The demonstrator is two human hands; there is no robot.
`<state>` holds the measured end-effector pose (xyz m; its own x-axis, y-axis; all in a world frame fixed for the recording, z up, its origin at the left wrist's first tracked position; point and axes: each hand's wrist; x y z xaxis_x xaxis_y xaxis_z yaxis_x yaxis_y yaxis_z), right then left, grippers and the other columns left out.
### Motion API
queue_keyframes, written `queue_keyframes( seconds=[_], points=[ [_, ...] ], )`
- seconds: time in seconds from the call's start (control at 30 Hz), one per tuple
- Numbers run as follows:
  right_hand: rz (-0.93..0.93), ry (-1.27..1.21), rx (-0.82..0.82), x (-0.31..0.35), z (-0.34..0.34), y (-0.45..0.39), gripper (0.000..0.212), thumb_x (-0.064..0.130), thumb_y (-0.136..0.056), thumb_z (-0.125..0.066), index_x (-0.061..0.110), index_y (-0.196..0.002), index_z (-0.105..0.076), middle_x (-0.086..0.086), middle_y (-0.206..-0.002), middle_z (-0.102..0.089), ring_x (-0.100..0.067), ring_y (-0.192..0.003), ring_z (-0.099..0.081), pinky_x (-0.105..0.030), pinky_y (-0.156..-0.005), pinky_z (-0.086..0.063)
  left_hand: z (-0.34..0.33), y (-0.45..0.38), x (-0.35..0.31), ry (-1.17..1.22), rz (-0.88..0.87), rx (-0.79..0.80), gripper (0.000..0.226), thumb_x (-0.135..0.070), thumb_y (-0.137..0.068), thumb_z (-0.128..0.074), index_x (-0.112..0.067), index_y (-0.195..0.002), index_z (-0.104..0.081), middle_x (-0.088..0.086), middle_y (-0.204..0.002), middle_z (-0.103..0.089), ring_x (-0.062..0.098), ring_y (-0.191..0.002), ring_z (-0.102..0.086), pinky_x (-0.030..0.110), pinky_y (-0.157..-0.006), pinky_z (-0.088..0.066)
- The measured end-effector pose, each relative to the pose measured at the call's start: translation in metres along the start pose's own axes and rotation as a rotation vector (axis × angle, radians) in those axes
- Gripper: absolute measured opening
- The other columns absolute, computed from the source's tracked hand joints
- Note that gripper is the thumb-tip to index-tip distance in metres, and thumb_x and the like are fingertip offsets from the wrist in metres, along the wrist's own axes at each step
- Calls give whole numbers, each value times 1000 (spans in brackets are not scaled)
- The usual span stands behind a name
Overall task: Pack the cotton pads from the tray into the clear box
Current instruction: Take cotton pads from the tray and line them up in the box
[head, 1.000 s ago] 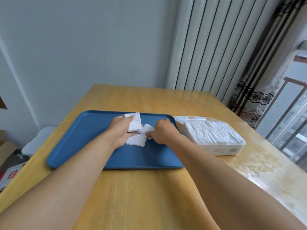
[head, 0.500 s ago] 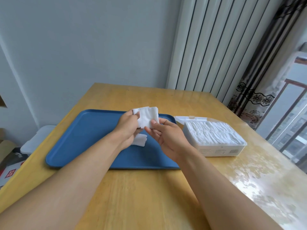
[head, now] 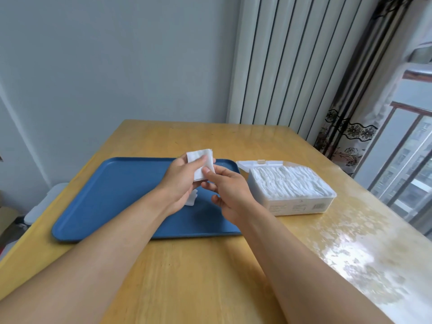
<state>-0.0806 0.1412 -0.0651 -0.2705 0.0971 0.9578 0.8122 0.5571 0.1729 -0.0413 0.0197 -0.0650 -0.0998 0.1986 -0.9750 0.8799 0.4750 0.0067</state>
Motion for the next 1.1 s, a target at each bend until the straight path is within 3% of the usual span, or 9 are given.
queue_keyframes(
  seconds=[0.13,0.23,0.4,0.47,0.57,0.63,0.73,0.9,1.1],
  points=[
    [10,58,-74,0,0,0,27,25,-90,-76,17,-114,-66,4,-91,-74,-8,-70,-66,-21,-50,-44,1,0,1,-63,-24,-41,21,-16,-104,-55,-7,-119,-68,9,-114,-76,27,-107,-72,38,-92,-58],
    [167,476,-149,-5,3,-5,21,26,-91,-74,20,-109,-65,5,-87,-64,-9,-68,-62,-20,-53,-46,10,-3,-5,-46,-75,-165,14,-13,-104,-57,-9,-112,-68,8,-108,-76,20,-97,-74,33,-88,-60],
    [233,1208,-35,-18,-7,-9,48,55,-96,-58,25,-134,-60,3,-124,-56,-17,-113,-57,-36,-89,-50,37,-13,-10,8,-49,-246,11,-11,-102,-59,-8,-110,-66,9,-106,-73,18,-92,-74,29,-79,-61],
    [220,1295,-16,-18,-12,-10,45,59,-93,-60,28,-127,-62,3,-124,-53,-19,-114,-54,-38,-87,-49,46,-16,-8,16,-30,-278,10,-12,-102,-60,-8,-109,-67,9,-106,-73,22,-99,-72,30,-81,-59],
    [186,1191,-10,-16,-11,-13,26,52,-85,-73,30,-91,-59,8,-103,-59,-15,-96,-59,-34,-76,-50,52,-20,-6,47,26,-303,16,-13,-104,-56,-8,-116,-65,13,-118,-71,26,-111,-70,34,-86,-58],
    [187,1049,-5,-16,-6,-13,26,40,-84,-78,28,-83,-54,9,-86,-59,-14,-82,-58,-31,-69,-47,54,-20,-5,62,62,-305,16,-12,-105,-53,-9,-117,-63,15,-123,-69,28,-114,-68,36,-89,-57],
    [219,778,-5,-14,1,-10,29,20,-82,-81,23,-87,-53,6,-81,-59,-13,-70,-54,-24,-60,-42,53,-19,-4,57,109,-273,26,-10,-105,-53,-5,-130,-59,17,-127,-67,30,-116,-67,37,-87,-57],
    [239,372,92,-5,6,-6,38,0,-80,-79,17,-109,-61,8,-76,-71,-13,-78,-67,-35,-73,-56,43,-9,-6,-6,143,-132,29,-11,-106,-52,-5,-133,-59,15,-122,-71,30,-112,-70,37,-88,-58],
    [348,428,141,5,11,0,16,11,-94,-70,22,-105,-73,0,-100,-75,-11,-83,-69,-24,-66,-53,33,1,-10,-87,163,28,25,-15,-105,-52,-8,-127,-63,9,-112,-76,23,-100,-73,32,-79,-58]
  ],
)
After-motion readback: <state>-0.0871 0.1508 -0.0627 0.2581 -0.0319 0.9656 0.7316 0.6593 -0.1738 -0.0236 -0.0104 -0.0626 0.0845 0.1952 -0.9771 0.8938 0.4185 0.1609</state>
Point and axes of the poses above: each hand's wrist, its own y-axis away from the middle knuckle, its own z-axis out of the back of the hand, x = y × z
